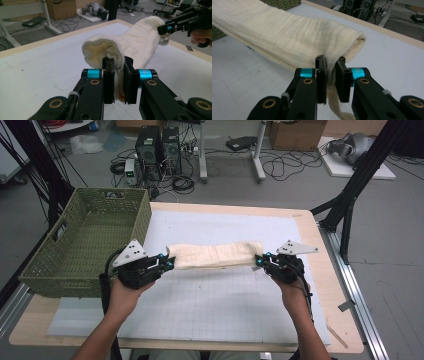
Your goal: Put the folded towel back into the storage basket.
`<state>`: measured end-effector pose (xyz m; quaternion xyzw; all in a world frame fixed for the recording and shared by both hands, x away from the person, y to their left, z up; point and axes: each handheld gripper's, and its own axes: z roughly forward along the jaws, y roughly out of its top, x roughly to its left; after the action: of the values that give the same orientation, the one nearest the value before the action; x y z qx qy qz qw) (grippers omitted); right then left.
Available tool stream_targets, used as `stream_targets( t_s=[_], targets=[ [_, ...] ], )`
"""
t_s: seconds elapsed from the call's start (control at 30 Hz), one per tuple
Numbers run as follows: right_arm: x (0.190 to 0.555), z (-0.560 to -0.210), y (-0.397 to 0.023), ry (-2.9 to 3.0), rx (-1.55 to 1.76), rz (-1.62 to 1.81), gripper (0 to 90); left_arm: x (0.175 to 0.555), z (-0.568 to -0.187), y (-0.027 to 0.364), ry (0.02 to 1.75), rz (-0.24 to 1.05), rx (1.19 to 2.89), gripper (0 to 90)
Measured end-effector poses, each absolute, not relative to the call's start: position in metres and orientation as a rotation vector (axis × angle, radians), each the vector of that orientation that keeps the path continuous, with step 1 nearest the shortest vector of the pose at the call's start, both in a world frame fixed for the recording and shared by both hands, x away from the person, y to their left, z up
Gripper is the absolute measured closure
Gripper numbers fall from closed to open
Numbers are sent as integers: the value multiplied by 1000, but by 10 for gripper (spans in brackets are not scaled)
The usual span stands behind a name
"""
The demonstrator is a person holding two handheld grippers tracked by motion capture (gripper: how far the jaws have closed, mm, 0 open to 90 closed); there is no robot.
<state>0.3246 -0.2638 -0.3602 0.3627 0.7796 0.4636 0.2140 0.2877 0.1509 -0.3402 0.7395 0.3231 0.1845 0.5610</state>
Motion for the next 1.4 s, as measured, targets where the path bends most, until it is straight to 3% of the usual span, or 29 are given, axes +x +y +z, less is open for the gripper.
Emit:
stream_targets(
  t_s=[0.7, 1.4],
  targets=[
    [378, -328, -204, 2183, 897, 1318, 815, 273, -315, 191, 779, 529, 1710, 808],
    [426, -290, -104, 2221, 745, 1331, 817, 254, -301, 255, 838, 631, 1616, 806]
  ],
)
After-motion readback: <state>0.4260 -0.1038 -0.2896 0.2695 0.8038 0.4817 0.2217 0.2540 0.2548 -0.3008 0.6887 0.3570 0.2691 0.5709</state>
